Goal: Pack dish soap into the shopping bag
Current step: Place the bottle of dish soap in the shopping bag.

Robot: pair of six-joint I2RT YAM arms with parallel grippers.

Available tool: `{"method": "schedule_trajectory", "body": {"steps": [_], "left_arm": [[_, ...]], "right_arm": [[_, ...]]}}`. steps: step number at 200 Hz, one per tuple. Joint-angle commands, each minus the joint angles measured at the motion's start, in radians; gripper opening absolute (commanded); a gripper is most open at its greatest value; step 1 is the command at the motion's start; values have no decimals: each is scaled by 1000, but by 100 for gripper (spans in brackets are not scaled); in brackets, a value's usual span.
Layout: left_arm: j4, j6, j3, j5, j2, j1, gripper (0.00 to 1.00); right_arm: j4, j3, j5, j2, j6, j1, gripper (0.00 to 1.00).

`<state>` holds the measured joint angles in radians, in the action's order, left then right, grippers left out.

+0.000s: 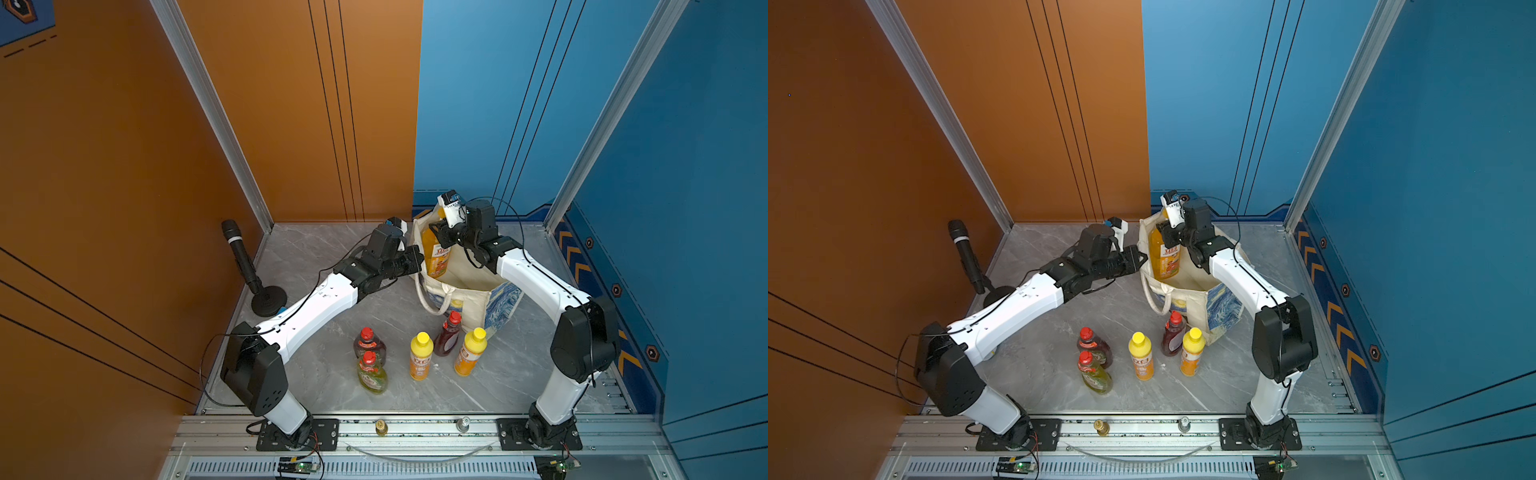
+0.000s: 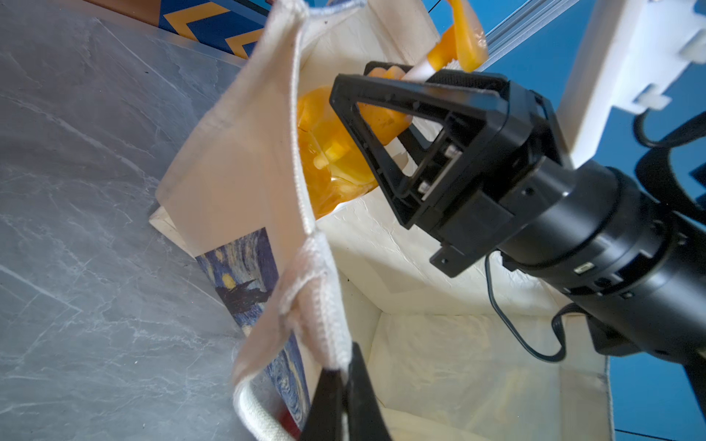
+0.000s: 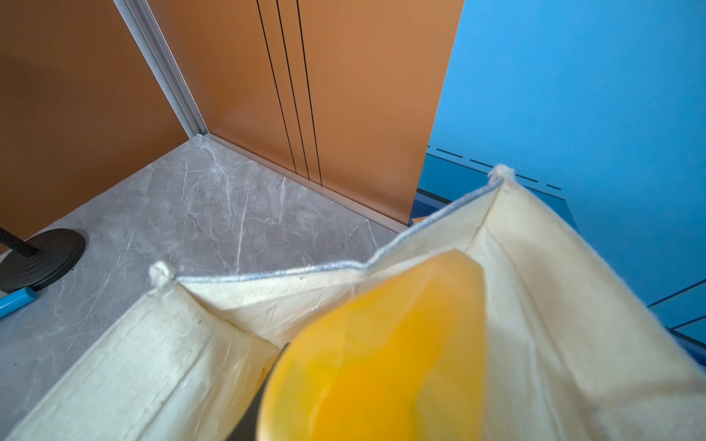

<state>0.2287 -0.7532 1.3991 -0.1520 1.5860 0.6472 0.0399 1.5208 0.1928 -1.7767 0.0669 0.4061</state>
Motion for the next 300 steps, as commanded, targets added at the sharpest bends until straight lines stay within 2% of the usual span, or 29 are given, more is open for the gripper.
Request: {"method": "schedule_trajectory", "body": {"steps": [1, 66, 155, 300], "left_arm": [[-12, -7, 20, -49, -15, -6, 0], [-31, -18, 0, -67, -40, -9, 0], [-86, -48, -61, -76, -85, -37, 0], [-114, -76, -94, -97, -76, -34, 0]], "right_arm": [[-252, 6, -58, 88, 65, 37, 0], [-282, 18, -87, 29, 67, 42, 0], [-317, -69, -81, -23, 22, 27, 0], [-397, -21, -115, -31, 26, 54, 0]]}}
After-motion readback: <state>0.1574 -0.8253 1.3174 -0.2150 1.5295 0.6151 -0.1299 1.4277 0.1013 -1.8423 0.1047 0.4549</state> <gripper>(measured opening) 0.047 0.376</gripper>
